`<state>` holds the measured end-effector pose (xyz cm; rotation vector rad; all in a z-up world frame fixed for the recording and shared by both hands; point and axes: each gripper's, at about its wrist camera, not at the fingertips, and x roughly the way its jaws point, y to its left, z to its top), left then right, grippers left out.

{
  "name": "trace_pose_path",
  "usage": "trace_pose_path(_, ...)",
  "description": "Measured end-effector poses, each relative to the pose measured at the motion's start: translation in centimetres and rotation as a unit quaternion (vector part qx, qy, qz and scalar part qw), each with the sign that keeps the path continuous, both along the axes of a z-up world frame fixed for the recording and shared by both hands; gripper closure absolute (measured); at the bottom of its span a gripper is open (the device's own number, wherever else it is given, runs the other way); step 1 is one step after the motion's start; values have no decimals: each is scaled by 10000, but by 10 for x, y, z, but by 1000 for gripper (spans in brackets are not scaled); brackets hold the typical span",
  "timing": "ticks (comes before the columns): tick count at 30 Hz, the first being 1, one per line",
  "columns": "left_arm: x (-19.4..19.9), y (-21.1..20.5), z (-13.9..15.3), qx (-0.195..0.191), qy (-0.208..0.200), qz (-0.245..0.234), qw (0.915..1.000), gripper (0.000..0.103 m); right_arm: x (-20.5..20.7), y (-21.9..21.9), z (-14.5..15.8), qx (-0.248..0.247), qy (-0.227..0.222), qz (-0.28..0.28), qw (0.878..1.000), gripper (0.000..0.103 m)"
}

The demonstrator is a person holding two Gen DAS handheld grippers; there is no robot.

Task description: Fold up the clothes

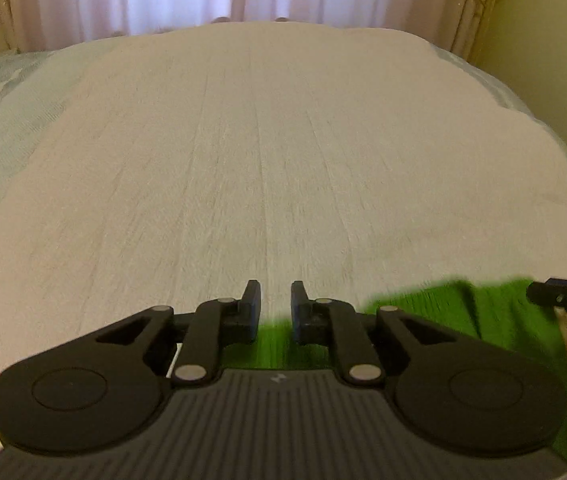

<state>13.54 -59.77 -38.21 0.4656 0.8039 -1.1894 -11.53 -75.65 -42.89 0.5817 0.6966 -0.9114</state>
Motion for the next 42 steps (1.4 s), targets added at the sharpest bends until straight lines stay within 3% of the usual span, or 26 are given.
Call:
trace_pose_path(3, -17, 62, 5, 187, -3, -60, 9998, 92, -26, 40, 10, 109, 81, 51, 9999, 56)
trace_pose_path(8, -70, 185, -12, 792, 277, -75, 9964, 92, -69, 145, 1, 503, 841, 570, 9936, 56)
trace_pose_path(11, -87, 243, -23, 1372, 228, 156, 9902, 88, -99, 208, -6, 585, 1293, 781, 9868, 56)
trace_pose_path(13, -94, 284, -16, 1471, 285, 495, 9875, 88, -120, 243, -6, 626, 1596, 929, 9808, 56)
trace_pose_path(15, -102, 315, -9, 1705, 345, 757, 9818, 88, -146, 271, -6, 1006, 1733, 915, 9754, 55)
trace_pose_path(19, -126, 352, -5, 2410, 401, 830, 9661, 89, -185, 308, -6, 1586, 1846, 748, 9671, 55)
trace_pose_path(23, -149, 370, 5, 3016, 496, 860, 9483, 88, -203, 315, -4, 2213, 2015, 440, 9532, 54)
trace_pose_path(25, -158, 373, 25, 2964, 513, 900, 9494, 88, -204, 317, 12, 2229, 2029, 415, 9526, 54)
trace_pose_path(30, -171, 357, 92, 2613, 304, 736, 9620, 84, -200, 324, 75, 1997, 1653, 412, 9649, 52)
trace_pose_path(33, -171, 348, 131, 2306, 145, 650, 9708, 74, -195, 330, 111, 1883, 1433, 275, 9712, 12)
trace_pose_path(39, -179, 342, 181, 1888, -138, 516, 9806, 65, -177, 352, 154, 1768, 1210, 54, 9768, 11)
trace_pose_path(42, -184, 345, 188, 1798, -210, 452, 9824, 64, -171, 369, 165, 1725, 1219, 18, 9774, 10)
